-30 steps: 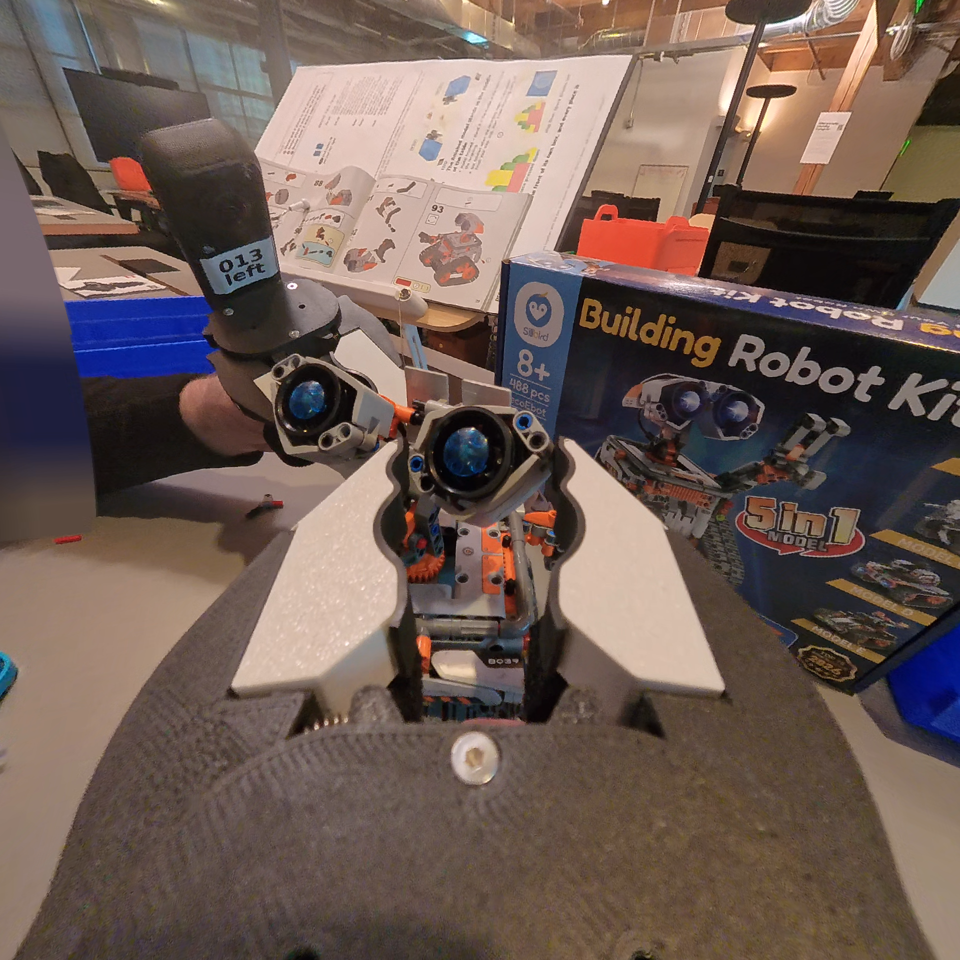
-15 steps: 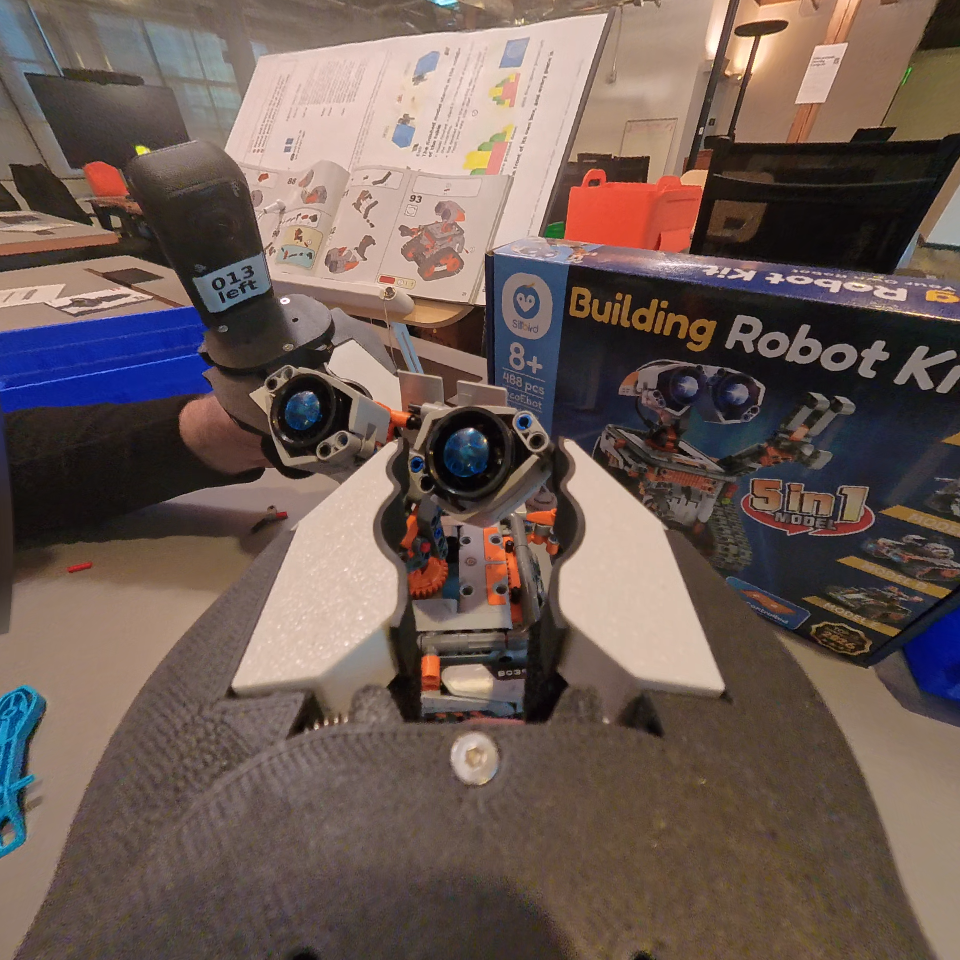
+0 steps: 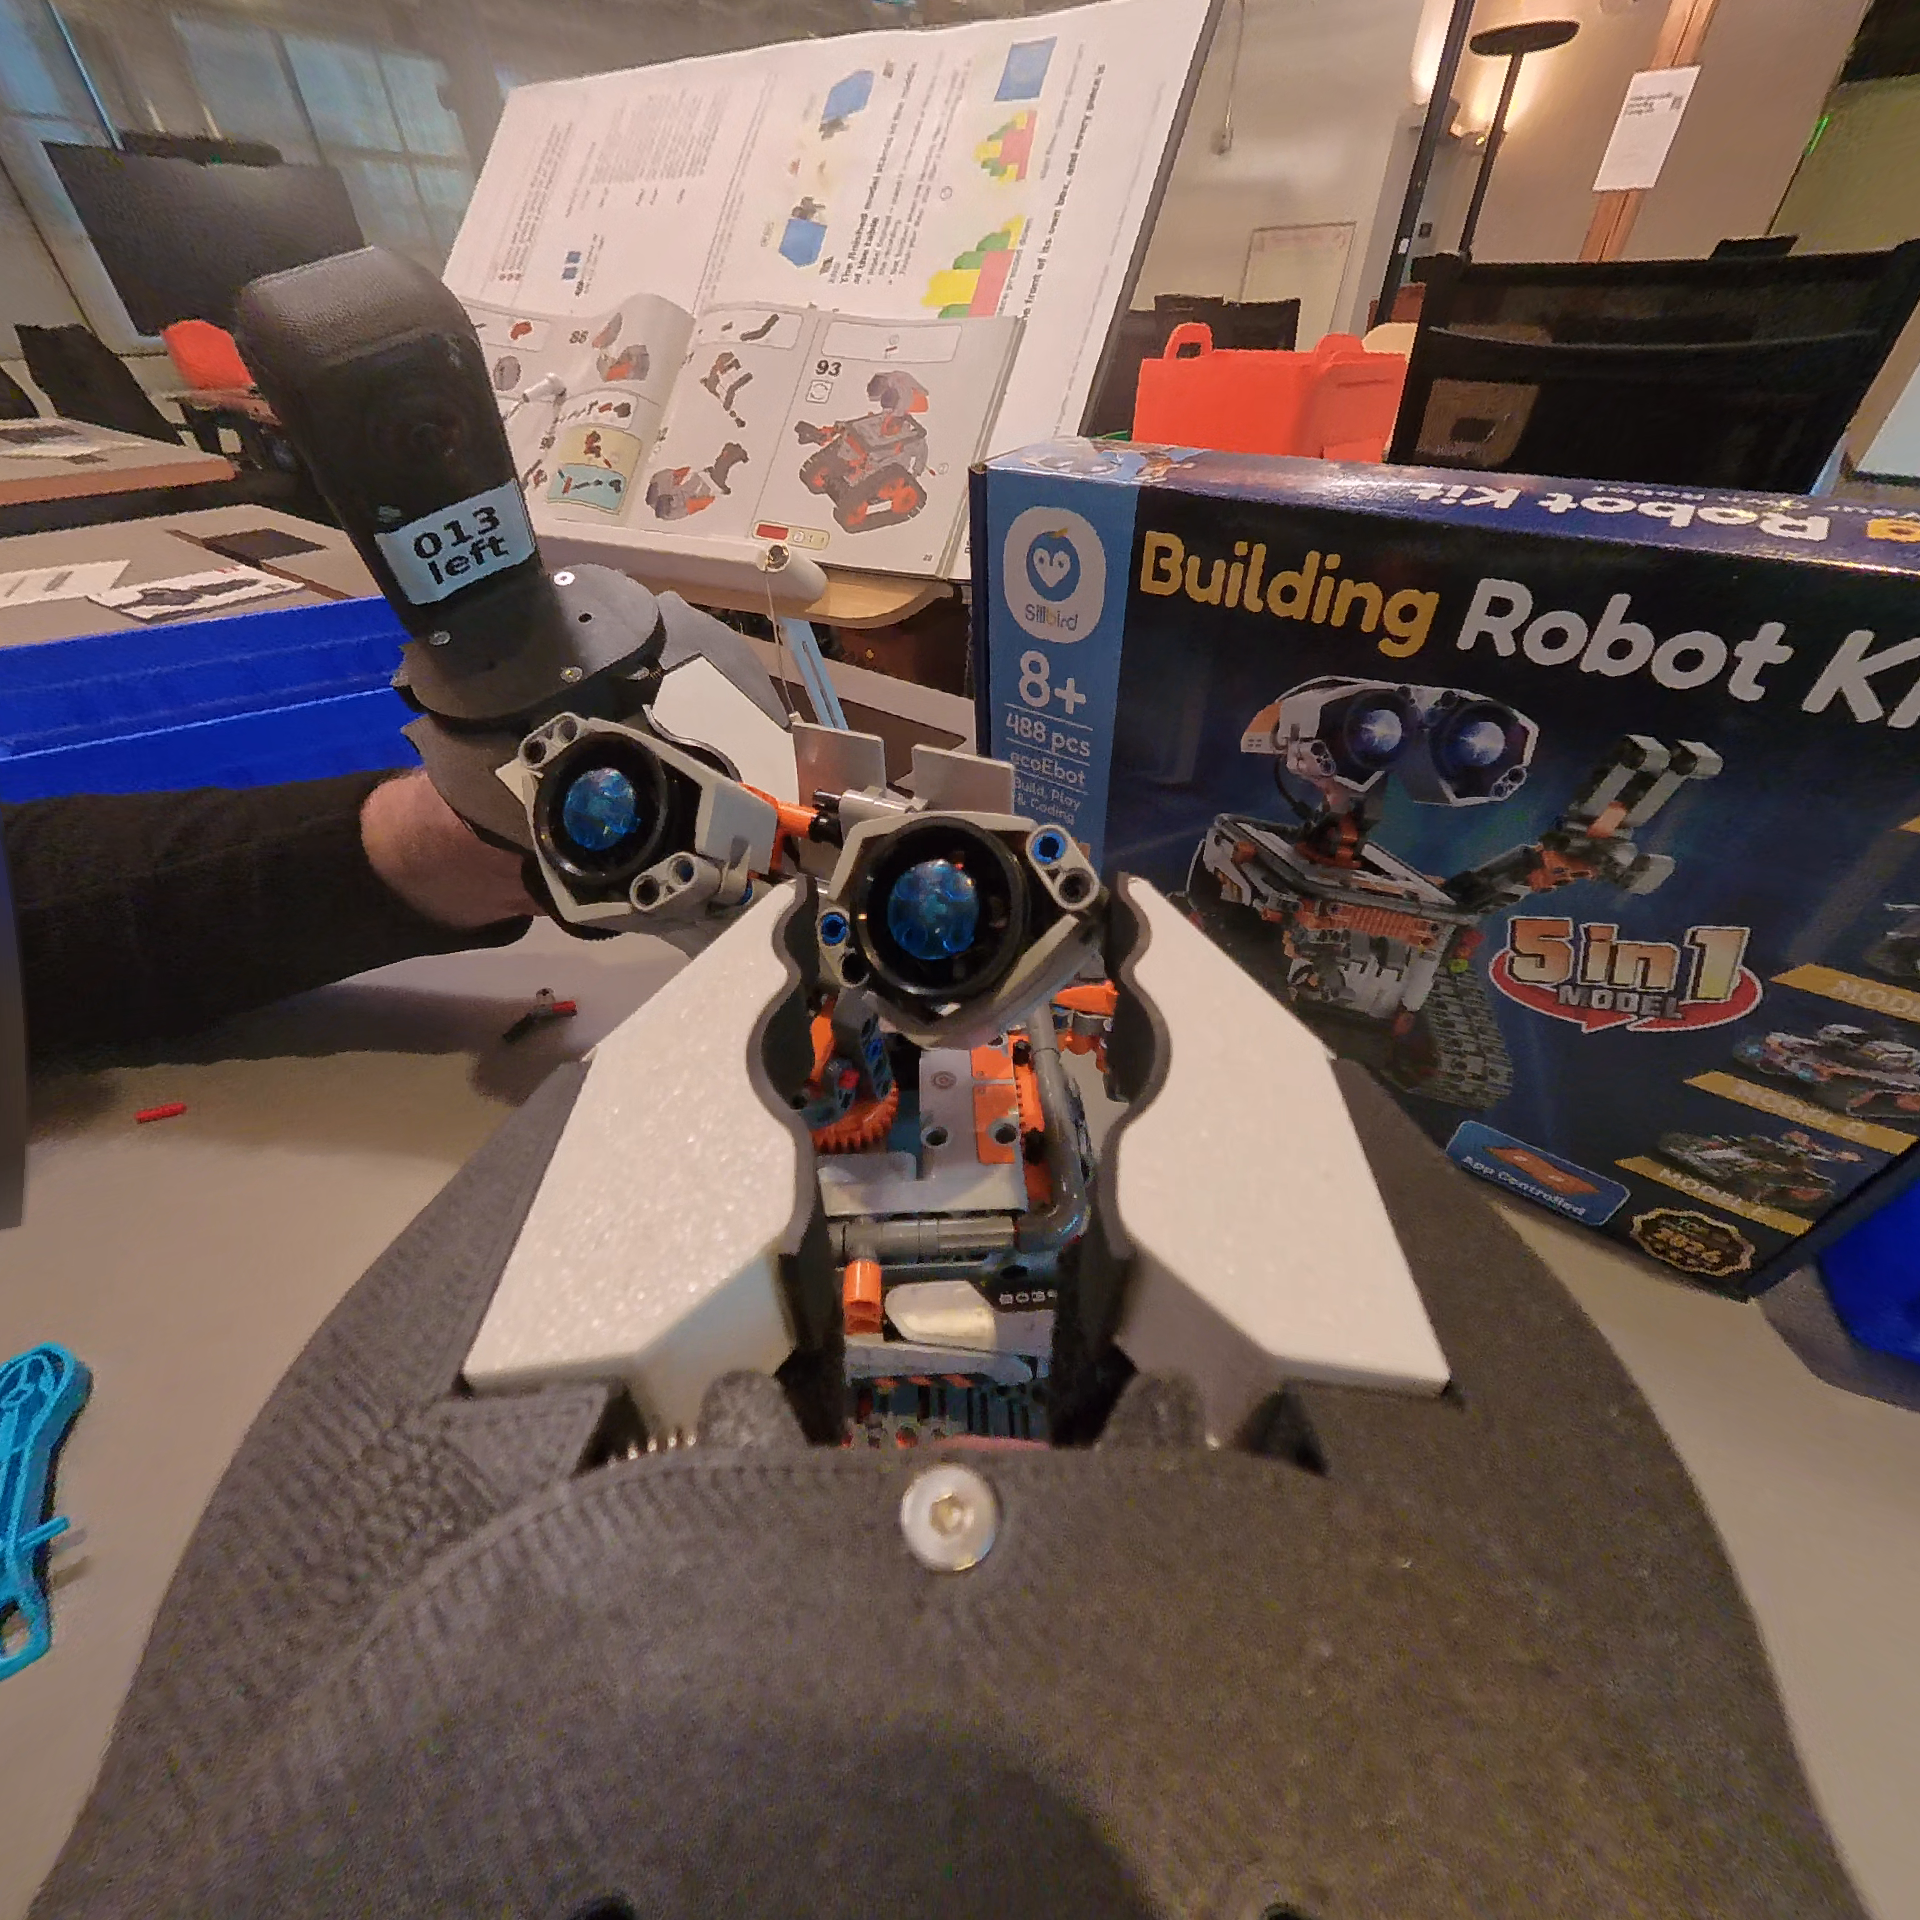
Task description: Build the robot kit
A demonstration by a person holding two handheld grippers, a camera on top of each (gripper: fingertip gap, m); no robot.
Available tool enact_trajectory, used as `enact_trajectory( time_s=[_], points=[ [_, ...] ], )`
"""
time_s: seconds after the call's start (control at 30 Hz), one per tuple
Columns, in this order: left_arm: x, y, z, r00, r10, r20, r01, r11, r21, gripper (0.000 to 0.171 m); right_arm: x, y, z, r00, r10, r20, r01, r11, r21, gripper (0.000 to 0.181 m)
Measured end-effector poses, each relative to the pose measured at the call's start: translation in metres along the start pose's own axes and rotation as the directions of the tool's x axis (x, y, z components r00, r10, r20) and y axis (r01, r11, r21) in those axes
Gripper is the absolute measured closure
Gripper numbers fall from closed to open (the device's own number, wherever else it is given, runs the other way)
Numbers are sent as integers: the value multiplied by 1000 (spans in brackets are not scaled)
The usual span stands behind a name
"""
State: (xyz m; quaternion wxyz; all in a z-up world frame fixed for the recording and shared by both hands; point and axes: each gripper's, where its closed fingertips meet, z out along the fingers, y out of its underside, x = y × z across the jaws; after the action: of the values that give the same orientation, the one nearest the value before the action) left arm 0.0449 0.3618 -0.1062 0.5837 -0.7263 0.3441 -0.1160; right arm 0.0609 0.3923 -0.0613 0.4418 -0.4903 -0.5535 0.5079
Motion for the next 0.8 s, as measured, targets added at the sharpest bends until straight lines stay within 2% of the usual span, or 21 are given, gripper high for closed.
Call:
enact_trajectory(
  time_s=[0.3,0.57,0.8],
  points=[
    [1,-1,0,997,65,31,-64,998,-7,153,-3,2,-5,1000,-23,-12,24,997,73,127],
    [5,-5,2,982,177,67,-176,984,-22,156,-5,9,-16,998,-52,-43,58,987,149,127],
    [2,-4,2,984,166,64,-165,986,-27,154,-3,9,-15,997,-51,-66,60,986,152,127]
  ],
)
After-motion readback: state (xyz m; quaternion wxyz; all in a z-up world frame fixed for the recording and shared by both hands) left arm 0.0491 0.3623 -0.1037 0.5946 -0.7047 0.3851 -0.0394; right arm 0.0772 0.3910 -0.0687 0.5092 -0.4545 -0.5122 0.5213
